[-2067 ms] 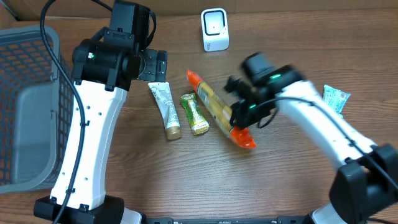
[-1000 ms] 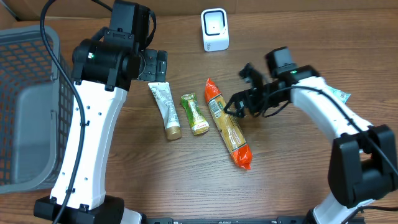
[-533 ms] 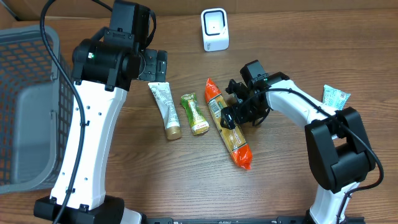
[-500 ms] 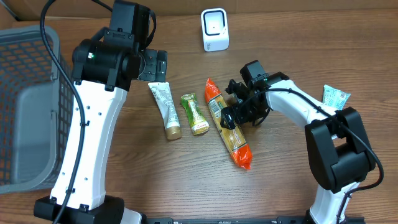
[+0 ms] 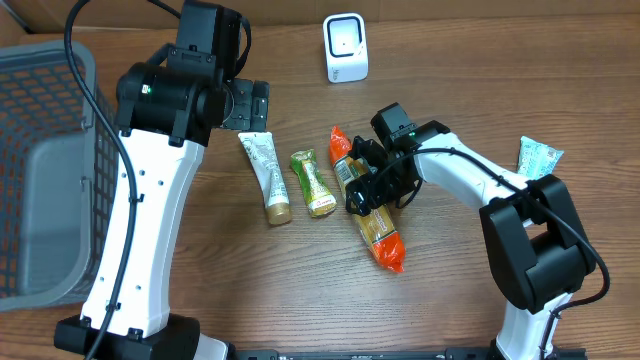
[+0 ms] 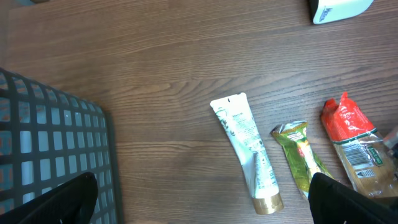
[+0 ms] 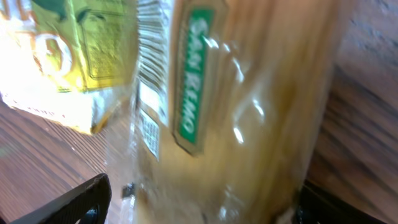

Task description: Scan the item barcode

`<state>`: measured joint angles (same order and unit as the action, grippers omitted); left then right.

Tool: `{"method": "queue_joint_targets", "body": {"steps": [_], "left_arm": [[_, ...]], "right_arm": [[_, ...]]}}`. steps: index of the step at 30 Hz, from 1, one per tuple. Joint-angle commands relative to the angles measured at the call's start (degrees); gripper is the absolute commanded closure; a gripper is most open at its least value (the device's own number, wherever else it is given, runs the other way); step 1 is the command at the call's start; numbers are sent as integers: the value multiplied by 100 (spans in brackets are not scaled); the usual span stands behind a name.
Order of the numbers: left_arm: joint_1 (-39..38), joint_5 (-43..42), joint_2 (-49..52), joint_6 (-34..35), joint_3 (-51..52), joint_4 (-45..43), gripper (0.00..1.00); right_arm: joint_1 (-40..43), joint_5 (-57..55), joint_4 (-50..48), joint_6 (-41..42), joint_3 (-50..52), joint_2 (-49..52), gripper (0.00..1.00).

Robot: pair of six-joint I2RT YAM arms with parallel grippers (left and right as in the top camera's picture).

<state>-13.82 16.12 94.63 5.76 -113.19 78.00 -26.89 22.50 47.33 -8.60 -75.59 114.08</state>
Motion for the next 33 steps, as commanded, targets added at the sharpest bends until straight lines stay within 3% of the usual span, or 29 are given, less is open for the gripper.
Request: {"method": "queue_joint_targets", "body": {"steps": [1, 9, 18, 25, 28, 32, 33], "left_arm": [[-7, 37, 24, -46, -22, -26, 0], [-7, 37, 24, -46, -22, -26, 0], [-7, 37, 24, -44, -22, -26, 0], [-7, 37, 24, -46, -22, -24, 0], [-7, 37, 24, -44, -22, -26, 0], [-7, 37, 24, -46, -22, -26, 0], [-7, 37, 24, -44, -22, -26, 0]], "right_arm": [[-4, 74, -234, 140, 140, 103, 12], [-4, 160, -385, 289, 361, 105, 14], [-4, 157, -846, 463, 894, 109, 29], [-4, 157, -1016, 629, 1010, 109, 58], [-4, 157, -1069, 632, 1010, 109, 80], [-2, 164, -1091, 726, 997, 109, 96], [31, 378, -1045, 739, 929, 98, 96]]}}
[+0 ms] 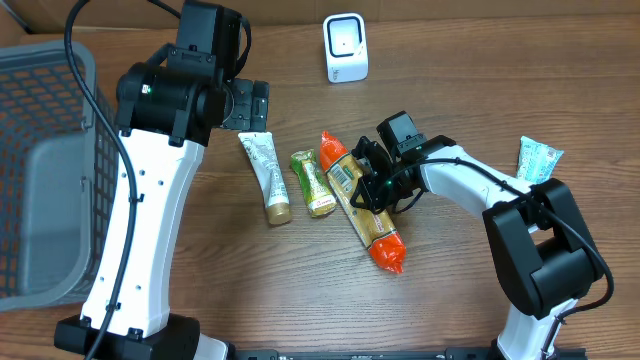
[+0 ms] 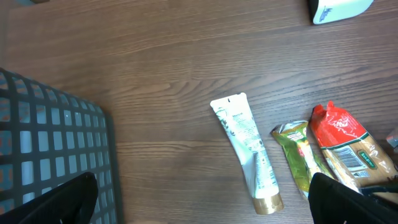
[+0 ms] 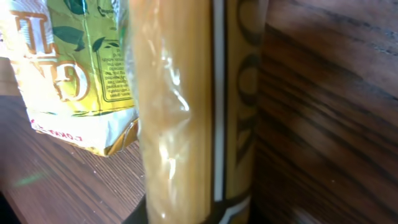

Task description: Scan the item barcode

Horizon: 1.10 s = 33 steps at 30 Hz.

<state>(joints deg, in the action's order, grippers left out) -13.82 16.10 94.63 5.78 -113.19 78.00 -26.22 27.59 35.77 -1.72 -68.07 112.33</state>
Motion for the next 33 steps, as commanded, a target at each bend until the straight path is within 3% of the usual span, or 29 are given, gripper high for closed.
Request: {"method": "queue_joint_targets", "body": {"steps": [1, 12, 21, 27, 33], "left_arm": [[-7, 39, 24, -46, -22, -26, 0], [-7, 39, 24, -48, -22, -26, 0], [-7, 39, 24, -48, -22, -26, 1], [-7, 39, 24, -48, -22, -26, 0], [-7, 39, 24, -46, -22, -24, 0]], "right_arm": [[17, 160, 201, 46, 74, 245, 96], [1366, 2830, 1923, -466, -1598, -1119, 96], [1493, 3121, 1742, -297, -2116, -2479, 96], [1408, 2127, 1775, 129, -2170, -2533, 97], [474, -1856, 2837, 605, -4232, -2000, 97]]}}
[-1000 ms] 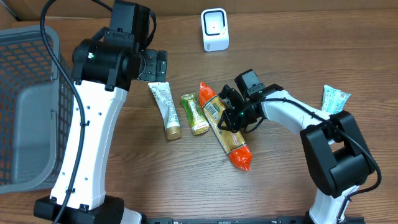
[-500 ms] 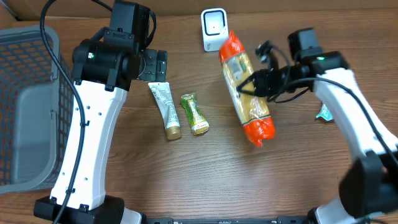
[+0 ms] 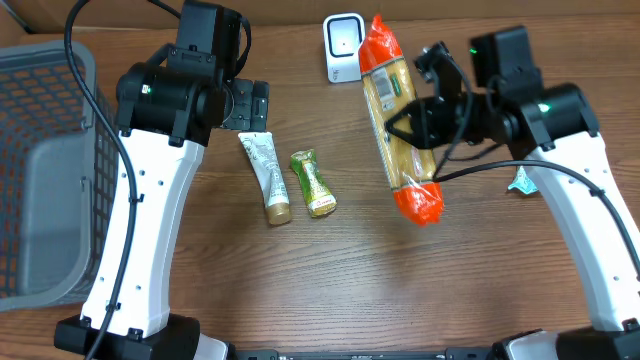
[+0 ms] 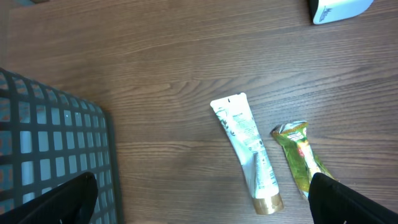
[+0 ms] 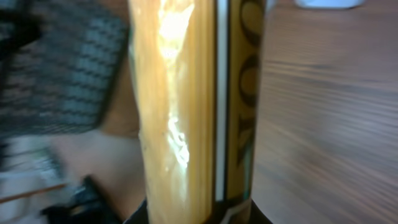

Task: Scan the item barcode
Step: 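Lift the spaghetti pack up to the white scanner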

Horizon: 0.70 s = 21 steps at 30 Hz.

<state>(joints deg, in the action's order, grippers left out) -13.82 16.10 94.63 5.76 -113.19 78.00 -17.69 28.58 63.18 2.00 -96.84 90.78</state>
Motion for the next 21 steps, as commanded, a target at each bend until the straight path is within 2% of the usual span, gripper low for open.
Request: {"method": "queue_joint_targets", "body": {"steps": [1, 4, 8, 12, 13, 16, 21], "left_arm": [[-7, 39, 24, -46, -22, -26, 0], [-7, 39, 24, -44, -22, -26, 0], [-7, 39, 24, -46, -22, -26, 0], [-7, 39, 24, -46, -22, -24, 1], [-7, 39, 24, -46, -22, -26, 0], [-7, 39, 24, -46, -22, -26, 0], [-7, 39, 24, -46, -22, -24, 0]], "right_arm": [[-448, -2286, 205, 221, -1652, 313, 97], [-686, -3567, 435, -101, -2651, 1303, 97], [-776, -4922, -63, -251, -2662, 2068, 96], [-852, -6253, -833, -1106, -2660, 2824, 96], [-883, -6522, -1099, -1631, -2660, 3025, 96], [-898, -6623, -1753, -2688, -2656, 3364, 96], [-898, -6625, -2848, -3748, -2656, 3816, 96]]}}
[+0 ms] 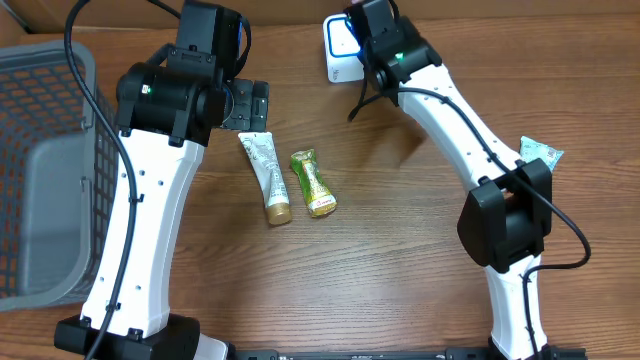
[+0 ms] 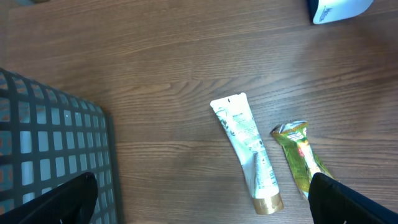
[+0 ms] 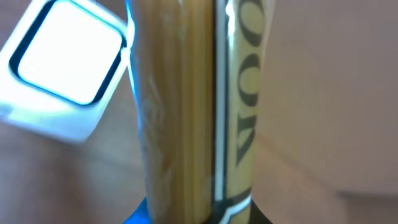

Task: Scan the item barcode
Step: 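Lift the spaghetti pack up to the white scanner, then hold the spaghetti pack barcode in front of the scanner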

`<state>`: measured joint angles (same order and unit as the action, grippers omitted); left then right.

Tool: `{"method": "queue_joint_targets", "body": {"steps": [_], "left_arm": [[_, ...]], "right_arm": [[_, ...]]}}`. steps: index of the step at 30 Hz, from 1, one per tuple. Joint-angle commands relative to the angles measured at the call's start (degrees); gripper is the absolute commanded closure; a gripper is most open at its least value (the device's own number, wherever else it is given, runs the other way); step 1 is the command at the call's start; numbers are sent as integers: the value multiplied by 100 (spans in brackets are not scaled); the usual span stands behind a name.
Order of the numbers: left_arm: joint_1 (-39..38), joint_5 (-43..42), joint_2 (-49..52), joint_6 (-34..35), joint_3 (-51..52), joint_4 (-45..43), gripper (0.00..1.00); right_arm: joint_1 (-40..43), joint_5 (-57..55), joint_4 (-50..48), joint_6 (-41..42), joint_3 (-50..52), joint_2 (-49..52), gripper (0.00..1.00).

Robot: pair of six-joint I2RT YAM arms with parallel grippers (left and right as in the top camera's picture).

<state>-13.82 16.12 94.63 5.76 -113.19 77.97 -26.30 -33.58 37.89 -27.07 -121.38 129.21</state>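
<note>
The white scanner (image 1: 345,47) stands at the back of the table; it also shows in the right wrist view as scanner (image 3: 65,62), at upper left. My right gripper (image 1: 372,35) is right beside it, shut on the long pasta packet (image 3: 199,112). The packet stands upright and fills the middle of that view, just right of the scanner's face, with a blue glow along its left edge. In the overhead view the arm hides the packet. My left gripper (image 2: 199,208) hangs open high over the table's left half, holding nothing.
A white tube (image 1: 265,175) and a green-gold sachet (image 1: 313,183) lie side by side mid-table. A teal packet (image 1: 540,157) lies at the right edge. A grey basket (image 1: 45,170) fills the far left.
My right gripper has moved with the pasta packet from mid-air right of the scanner to directly beside the scanner. The packet now stands in front of the scanner's face. The left arm is unchanged.
The right gripper was open around the pasta packet lying on the table beside the sachet. Then it was shut on the packet, still low. Then it held the packet high above the table, and now holds it against the scanner. The left arm stayed still.
</note>
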Motion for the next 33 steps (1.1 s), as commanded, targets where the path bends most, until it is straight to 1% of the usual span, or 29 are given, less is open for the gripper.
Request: {"method": "queue_joint_targets", "body": {"steps": [1, 5, 8, 10, 13, 21, 29, 31, 33], "left_arm": [[-7, 37, 24, -44, -22, -22, 0], [-7, 37, 24, -44, -22, -24, 0], [-7, 37, 24, -46, -22, -22, 0], [-7, 37, 24, -46, -22, -24, 0], [-7, 39, 24, -46, -22, -22, 0], [-7, 37, 24, -46, -22, -24, 0], [-7, 37, 24, -46, -22, -24, 0], [-7, 37, 24, -44, -22, -24, 0], [-7, 37, 24, -46, -22, -24, 0]], "right_arm": [[-37, -411, -518, -1014, -201, 68, 96], [-37, -723, -1458, -2092, -201, 525, 96], [-37, -1104, -2166, -2625, -201, 831, 96], [-44, -1156, -2402, -2750, -201, 942, 96], [-42, -1185, -2699, -2743, -201, 1104, 96], [-157, -1215, -2693, -2743, -201, 1198, 96], [-378, -1707, -2710, -2730, -201, 1034, 96], [-420, -2002, -2704, -2356, -201, 686, 96], [-422, -2247, -2448, -1816, -201, 284, 96]]}}
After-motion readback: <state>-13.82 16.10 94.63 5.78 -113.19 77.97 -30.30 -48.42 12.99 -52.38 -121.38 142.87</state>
